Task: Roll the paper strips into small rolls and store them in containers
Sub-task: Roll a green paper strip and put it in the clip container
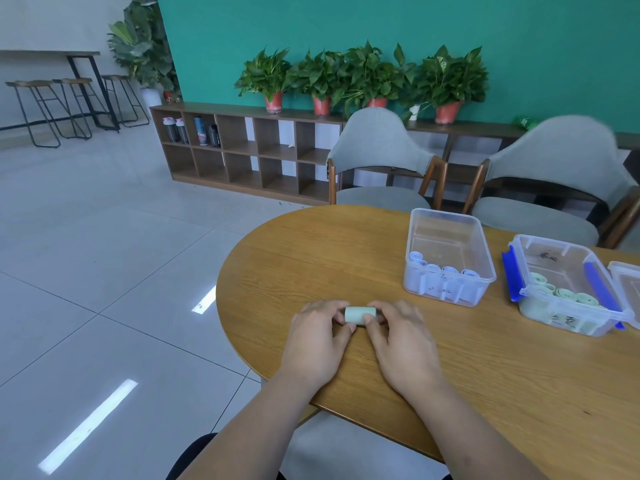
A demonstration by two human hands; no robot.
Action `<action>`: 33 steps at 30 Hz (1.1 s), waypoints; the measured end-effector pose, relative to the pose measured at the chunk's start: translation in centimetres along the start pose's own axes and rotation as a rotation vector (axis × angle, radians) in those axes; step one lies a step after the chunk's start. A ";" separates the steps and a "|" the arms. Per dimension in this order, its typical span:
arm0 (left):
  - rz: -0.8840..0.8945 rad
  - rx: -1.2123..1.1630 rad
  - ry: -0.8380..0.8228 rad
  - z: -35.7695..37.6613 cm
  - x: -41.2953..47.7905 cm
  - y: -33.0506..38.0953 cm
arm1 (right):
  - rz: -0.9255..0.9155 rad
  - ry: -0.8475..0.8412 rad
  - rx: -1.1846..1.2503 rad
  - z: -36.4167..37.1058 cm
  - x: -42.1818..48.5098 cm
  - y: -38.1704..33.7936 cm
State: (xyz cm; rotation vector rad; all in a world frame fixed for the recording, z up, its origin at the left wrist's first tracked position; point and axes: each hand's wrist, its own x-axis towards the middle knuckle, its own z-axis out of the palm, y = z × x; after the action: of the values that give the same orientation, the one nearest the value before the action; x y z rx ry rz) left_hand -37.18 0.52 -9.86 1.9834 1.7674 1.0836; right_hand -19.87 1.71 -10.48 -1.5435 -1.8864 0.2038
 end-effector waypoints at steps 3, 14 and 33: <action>-0.003 0.000 0.004 0.0 0.0 0.0 | -0.041 -0.013 0.027 -0.2 0.0 0.0; 0.096 0.160 -0.074 -0.1 -0.1 0.8 | -0.074 0.039 0.218 -1.2 -0.5 -0.7; 0.112 -0.019 -0.003 -0.5 -0.5 1.2 | -0.051 0.111 0.028 -0.9 -0.7 -1.3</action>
State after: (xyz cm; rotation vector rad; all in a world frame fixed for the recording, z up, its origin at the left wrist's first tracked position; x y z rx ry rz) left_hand -36.68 -0.32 -8.93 2.0936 1.6551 1.1261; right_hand -20.38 0.39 -9.40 -1.4564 -1.8260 0.1186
